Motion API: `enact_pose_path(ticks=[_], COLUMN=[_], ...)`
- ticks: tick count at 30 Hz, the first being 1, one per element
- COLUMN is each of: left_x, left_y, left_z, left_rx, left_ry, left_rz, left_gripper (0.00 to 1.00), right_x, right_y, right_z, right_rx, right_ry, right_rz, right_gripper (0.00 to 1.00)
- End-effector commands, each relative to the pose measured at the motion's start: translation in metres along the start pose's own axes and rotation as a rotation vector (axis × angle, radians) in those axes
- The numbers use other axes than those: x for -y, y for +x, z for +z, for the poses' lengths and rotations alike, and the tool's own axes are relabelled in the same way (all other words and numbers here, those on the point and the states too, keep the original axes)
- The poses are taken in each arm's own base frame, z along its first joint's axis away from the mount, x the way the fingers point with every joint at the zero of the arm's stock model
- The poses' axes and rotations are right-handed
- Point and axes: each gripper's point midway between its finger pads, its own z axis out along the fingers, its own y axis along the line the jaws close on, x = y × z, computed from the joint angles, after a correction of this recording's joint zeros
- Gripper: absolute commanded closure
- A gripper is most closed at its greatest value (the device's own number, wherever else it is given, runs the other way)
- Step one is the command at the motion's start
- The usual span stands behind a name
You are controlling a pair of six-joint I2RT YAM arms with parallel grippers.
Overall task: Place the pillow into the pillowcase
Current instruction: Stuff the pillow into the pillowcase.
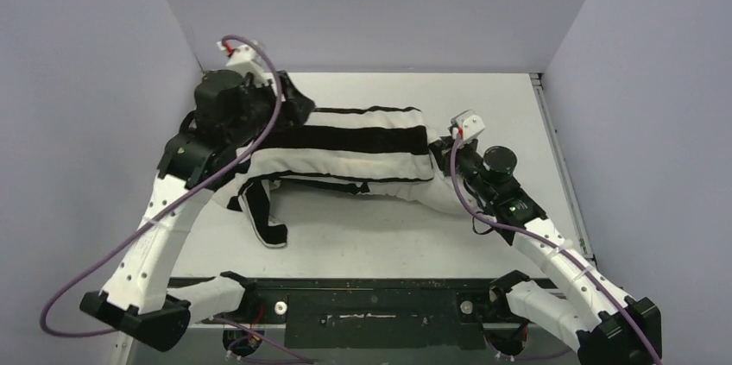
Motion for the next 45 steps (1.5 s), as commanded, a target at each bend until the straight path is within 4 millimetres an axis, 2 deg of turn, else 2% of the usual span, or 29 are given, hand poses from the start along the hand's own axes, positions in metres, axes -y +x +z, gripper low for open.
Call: enact_pose_path(ticks=[1,3,6,9,11,13,16,18,21,25,28,31,32,34,35,36,37,38,40,41,42,44,45], left_x=[-0.138,-0.182,-0.222,-0.263,-0.298,-0.325,-0.351,-0.362,-0.375,-0.391,-0.403,-0.413,-0.416,-0.423,-0.428,-0.433,-0.438,-0.442,-0.446,-0.447,-0.442,-0.44,-0.443], left_y=[0.008,0.013,0.021,0.034,0.052,0.073,0.109,0.123,0.133,0.147,0.162,0.168,0.17,0.173,0.177,0.173,0.166,0.144,0.086,0.047,-0.008,-0.069,-0.08], left_z=[-0.043,-0.051,-0.052,-0.049,-0.054,-0.055,-0.047,-0.038,-0.025,-0.002,0.002,0.008,0.012,0.023,0.028,0.032,0.036,0.044,0.058,0.066,0.076,0.098,0.116], left_rx=[0.023,0.017,0.06,0.162,0.226,0.235,0.192,0.201,0.218,0.141,0.103,0.094,0.084,0.06,0.042,0.044,0.057,0.114,0.243,0.318,0.412,0.472,0.456], left_ry=[-0.578,-0.668,-0.662,-0.74,-0.848,-0.935,-0.991,-0.994,-0.98,-0.985,-1.032,-1.06,-1.065,-1.053,-1.057,-1.057,-1.053,-1.027,-0.974,-0.941,-0.895,-0.836,-0.797], left_rz=[0.032,-0.036,-0.19,-0.286,-0.382,-0.483,-0.601,-0.635,-0.637,-0.652,-0.65,-0.628,-0.624,-0.599,-0.588,-0.567,-0.547,-0.511,-0.43,-0.378,-0.325,-0.279,-0.274], left_gripper=[0.34,0.32,0.29,0.27,0.29,0.3,0.31,0.32,0.37,0.37,0.37,0.4,0.45,0.67,0.82,0.98,1.0,1.0,1.0,1.0,1.0,1.0,1.0], right_x=[-0.006,-0.009,-0.004,-0.017,-0.025,-0.033,-0.035,-0.035,-0.039,-0.041,-0.042,-0.044,-0.044,-0.046,-0.047,-0.047,-0.048,-0.049,-0.053,-0.055,-0.059,-0.066,-0.069], right_y=[-0.03,-0.018,0.015,0.037,0.045,0.05,0.056,0.057,0.05,0.047,0.048,0.049,0.05,0.05,0.05,0.05,0.05,0.049,0.046,0.044,0.042,0.041,0.042], right_z=[-0.013,-0.02,-0.033,-0.046,-0.052,-0.055,-0.057,-0.057,-0.057,-0.056,-0.055,-0.052,-0.051,-0.049,-0.049,-0.048,-0.048,-0.048,-0.048,-0.049,-0.049,-0.049,-0.049], right_rx=[0.099,0.033,-0.146,-0.213,-0.209,-0.201,-0.217,-0.228,-0.209,-0.191,-0.193,-0.188,-0.187,-0.184,-0.183,-0.185,-0.186,-0.184,-0.171,-0.161,-0.151,-0.128,-0.126], right_ry=[-0.055,-0.066,-0.001,-0.029,-0.048,-0.077,-0.084,-0.084,-0.102,-0.113,-0.116,-0.12,-0.123,-0.133,-0.137,-0.138,-0.14,-0.146,-0.162,-0.172,-0.184,-0.199,-0.195], right_rz=[-0.07,-0.042,0.07,0.177,0.229,0.258,0.267,0.268,0.282,0.293,0.299,0.305,0.308,0.31,0.31,0.31,0.309,0.307,0.303,0.302,0.301,0.298,0.3], right_gripper=[1.0,1.0,1.0,1.0,1.0,1.0,1.0,1.0,1.0,1.0,1.0,1.0,1.0,1.0,1.0,1.0,1.0,1.0,1.0,1.0,1.0,1.0,1.0])
